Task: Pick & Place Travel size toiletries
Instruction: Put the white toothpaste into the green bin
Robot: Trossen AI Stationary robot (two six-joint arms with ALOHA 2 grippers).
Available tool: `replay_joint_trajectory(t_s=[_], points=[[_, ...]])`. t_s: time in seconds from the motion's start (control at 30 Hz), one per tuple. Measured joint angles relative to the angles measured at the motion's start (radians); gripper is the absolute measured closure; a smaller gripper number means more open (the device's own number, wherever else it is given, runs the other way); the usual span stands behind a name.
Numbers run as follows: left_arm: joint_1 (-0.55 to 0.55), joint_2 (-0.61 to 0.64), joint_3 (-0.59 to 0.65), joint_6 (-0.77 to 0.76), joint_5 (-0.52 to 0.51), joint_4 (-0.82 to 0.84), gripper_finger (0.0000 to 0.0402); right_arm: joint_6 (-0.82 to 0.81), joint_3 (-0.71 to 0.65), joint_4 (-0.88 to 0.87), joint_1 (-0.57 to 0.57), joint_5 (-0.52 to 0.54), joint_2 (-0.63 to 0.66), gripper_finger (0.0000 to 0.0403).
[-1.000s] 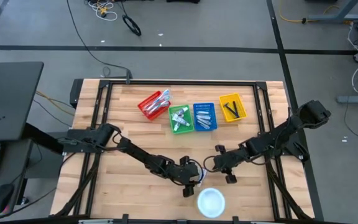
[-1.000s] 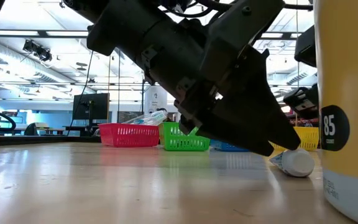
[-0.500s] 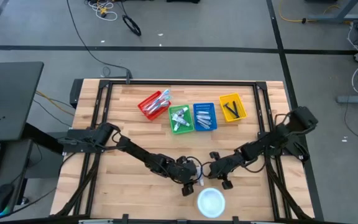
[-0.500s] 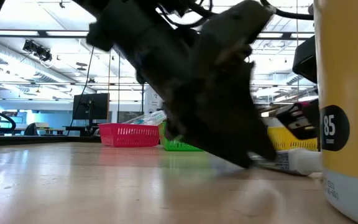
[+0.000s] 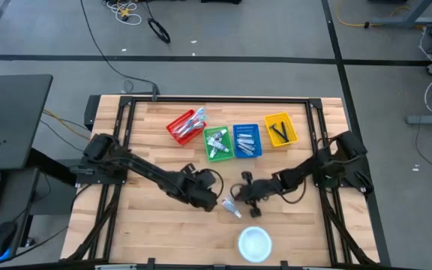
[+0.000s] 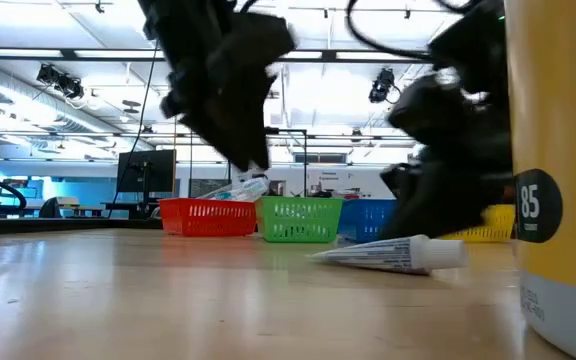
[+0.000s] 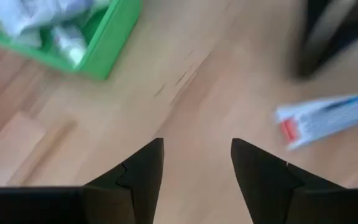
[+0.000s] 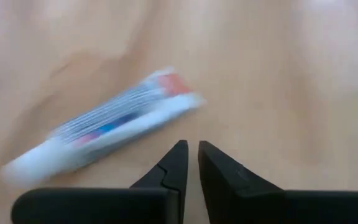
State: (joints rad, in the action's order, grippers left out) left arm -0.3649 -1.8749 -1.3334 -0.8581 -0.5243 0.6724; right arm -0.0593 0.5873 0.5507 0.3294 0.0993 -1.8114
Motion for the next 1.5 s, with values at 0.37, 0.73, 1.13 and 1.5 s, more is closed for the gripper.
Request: replay_joint_trajectory(t_s=[0.37, 0.73, 1.13, 1.5], points=[[-0.013, 0.007, -0.001, 0.492, 0.181, -0.308, 0.0203, -0.035, 0.024, -0.079, -0.079, 0.037, 0.114, 0.0358], [-0.002, -0.047, -0.001, 0.664, 0.291, -0.326, 0.0203, -0.026, 0.025, -0.319, -0.058, -0.006, 0.427, 0.0358], [0.004, -0.19, -0.002, 1.043, 0.316, -0.481, 0.0203, -0.055, 0.025, -0.322, -0.038, -0.02, 0.44, 0.0358], [0.061, -0.247, -0.004, 1.016, 0.407, -0.543, 0.0228, -0.06, 0.025, -0.323, -0.038, -0.002, 0.44, 0.0358]])
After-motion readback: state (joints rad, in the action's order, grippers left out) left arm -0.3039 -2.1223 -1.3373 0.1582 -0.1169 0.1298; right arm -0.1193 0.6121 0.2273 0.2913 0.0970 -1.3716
